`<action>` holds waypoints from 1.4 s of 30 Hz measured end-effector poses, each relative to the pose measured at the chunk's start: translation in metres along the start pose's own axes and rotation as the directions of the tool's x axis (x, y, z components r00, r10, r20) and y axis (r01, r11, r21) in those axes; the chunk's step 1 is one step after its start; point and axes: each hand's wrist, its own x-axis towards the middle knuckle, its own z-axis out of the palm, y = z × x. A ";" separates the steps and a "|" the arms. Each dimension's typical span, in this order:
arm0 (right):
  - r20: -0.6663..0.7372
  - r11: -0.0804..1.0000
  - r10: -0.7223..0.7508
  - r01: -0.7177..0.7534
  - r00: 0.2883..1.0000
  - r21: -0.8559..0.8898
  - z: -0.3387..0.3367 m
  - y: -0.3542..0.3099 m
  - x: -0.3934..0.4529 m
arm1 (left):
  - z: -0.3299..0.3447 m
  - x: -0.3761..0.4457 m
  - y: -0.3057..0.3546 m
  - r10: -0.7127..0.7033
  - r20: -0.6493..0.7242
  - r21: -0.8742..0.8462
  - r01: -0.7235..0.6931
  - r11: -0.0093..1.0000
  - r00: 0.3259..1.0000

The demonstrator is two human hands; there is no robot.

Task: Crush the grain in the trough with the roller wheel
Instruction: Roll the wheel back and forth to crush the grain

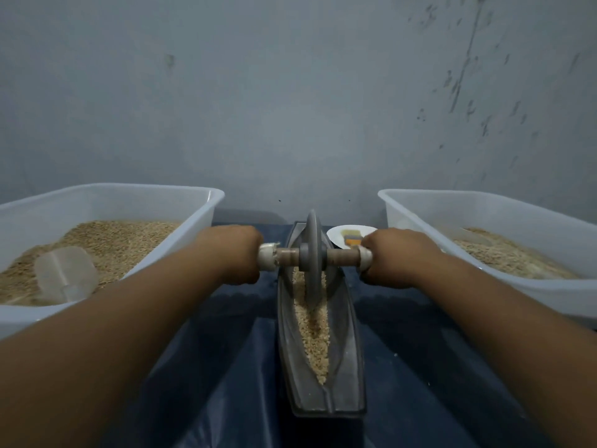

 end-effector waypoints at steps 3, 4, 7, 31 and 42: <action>0.079 0.999 -0.035 0.033 0.996 0.025 -0.014 -0.004 -0.035 | -0.009 -0.032 0.003 0.042 0.087 0.001 -0.043 0.999 0.995; 0.105 0.999 -0.048 0.046 0.993 0.025 -0.019 -0.006 -0.048 | -0.012 -0.044 0.004 0.052 0.097 0.013 -0.054 0.998 0.994; 0.196 0.994 -0.082 0.067 0.977 0.080 -0.041 -0.010 -0.083 | -0.026 -0.076 0.004 0.080 0.066 0.082 -0.085 0.993 0.995; -0.051 0.999 0.041 -0.042 0.998 -0.024 0.002 0.000 0.014 | 0.012 0.013 -0.004 -0.030 -0.119 0.005 0.031 1.000 0.992; 0.148 1.000 -0.024 0.022 0.989 0.021 -0.042 -0.013 -0.093 | -0.019 -0.091 0.007 0.063 -0.137 0.157 -0.041 0.987 0.989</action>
